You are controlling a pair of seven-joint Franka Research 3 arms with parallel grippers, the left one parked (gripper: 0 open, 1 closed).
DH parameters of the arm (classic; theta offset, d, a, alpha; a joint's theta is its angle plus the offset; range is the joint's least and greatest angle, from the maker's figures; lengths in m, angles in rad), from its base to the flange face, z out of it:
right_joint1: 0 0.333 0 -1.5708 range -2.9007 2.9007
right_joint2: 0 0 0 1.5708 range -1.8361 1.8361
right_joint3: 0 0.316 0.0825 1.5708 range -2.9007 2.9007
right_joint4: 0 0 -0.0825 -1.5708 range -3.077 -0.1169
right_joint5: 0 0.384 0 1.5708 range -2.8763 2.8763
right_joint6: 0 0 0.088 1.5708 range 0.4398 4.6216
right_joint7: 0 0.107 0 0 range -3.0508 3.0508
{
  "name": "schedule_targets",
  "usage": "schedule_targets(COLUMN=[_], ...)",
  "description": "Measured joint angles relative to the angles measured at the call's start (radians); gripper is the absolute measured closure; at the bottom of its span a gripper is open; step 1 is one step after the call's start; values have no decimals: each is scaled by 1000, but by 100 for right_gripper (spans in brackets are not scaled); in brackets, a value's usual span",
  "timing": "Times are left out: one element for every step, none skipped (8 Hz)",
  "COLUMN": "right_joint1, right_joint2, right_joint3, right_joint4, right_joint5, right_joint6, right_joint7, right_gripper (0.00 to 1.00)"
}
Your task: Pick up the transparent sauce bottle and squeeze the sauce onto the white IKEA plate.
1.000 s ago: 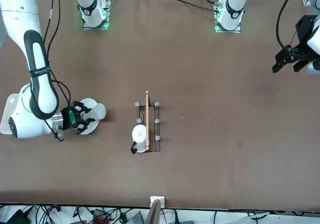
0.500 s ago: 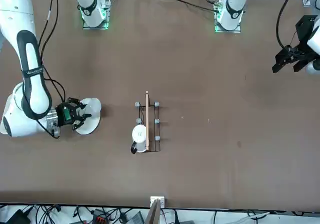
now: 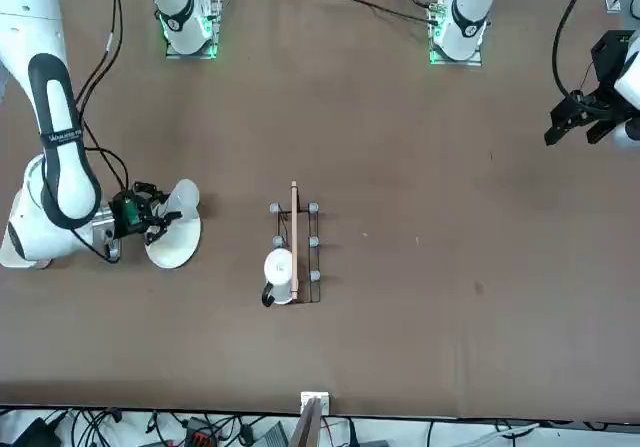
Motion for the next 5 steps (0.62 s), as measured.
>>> schedule_targets(right_joint1=[2, 4, 10, 20, 27], right_joint2=[-9, -14, -14, -14, -14], right_joint3=[7, 20, 30, 34, 35], right_joint4=[-21, -38, -48, -56, -61], right_joint5=[5, 14, 40, 72, 94], right_joint6=[10, 28, 44, 52, 58], right_joint7=[-1, -1, -1, -1, -1], right_gripper=[63, 63, 63, 63, 63])
